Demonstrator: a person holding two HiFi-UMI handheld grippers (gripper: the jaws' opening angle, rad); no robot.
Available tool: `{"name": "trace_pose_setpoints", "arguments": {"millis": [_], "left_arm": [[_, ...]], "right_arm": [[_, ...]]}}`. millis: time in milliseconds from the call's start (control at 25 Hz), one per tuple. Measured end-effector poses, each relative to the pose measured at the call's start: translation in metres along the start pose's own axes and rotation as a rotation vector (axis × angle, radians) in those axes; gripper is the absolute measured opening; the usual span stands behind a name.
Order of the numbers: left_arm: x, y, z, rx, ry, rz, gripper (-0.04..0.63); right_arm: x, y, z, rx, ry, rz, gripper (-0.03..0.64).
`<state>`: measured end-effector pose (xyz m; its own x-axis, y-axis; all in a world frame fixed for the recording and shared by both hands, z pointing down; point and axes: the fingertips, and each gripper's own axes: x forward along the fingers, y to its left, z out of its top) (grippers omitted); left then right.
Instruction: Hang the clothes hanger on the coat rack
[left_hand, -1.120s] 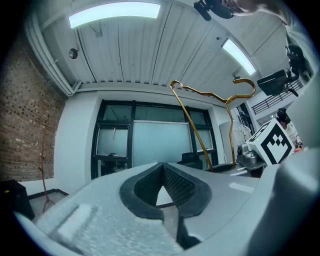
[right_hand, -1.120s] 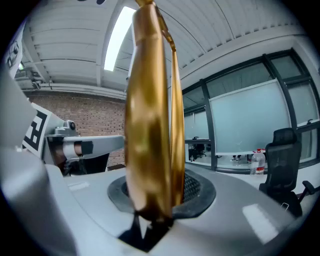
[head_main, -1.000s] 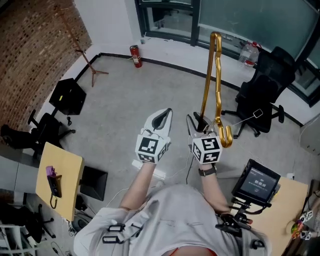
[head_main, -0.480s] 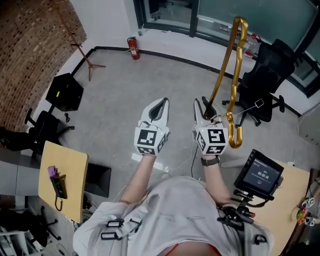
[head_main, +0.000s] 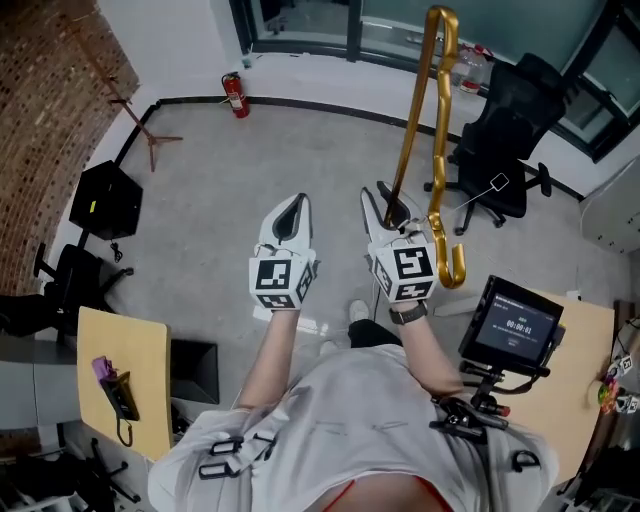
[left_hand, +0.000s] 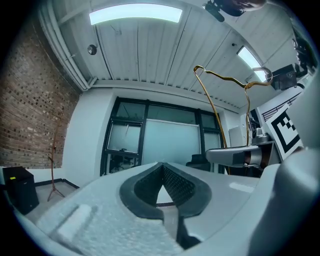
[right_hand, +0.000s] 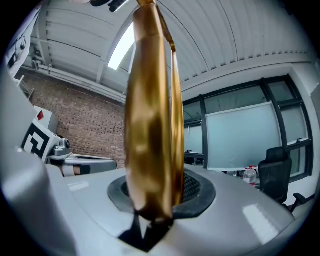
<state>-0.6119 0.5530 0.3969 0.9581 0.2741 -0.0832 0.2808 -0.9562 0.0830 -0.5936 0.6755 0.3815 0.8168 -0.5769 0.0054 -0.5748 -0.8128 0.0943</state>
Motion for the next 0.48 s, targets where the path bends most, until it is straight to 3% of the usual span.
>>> {"name": "trace_pose_setpoints", "arguments": {"millis": [240,480], "left_arm": [[0.061,0.006,-0.007,0.028,0.009,0.003,0.000],[0.153,0.006,-0.008,0.043,0.001,0.005,0.000]], "right_arm": [[0.044,-0.038,-0.012,0.011,-0.010,0.018,0.094],[0.104,-0.106,-0.015,0.020,-0.017,0.032,0.094]]}}
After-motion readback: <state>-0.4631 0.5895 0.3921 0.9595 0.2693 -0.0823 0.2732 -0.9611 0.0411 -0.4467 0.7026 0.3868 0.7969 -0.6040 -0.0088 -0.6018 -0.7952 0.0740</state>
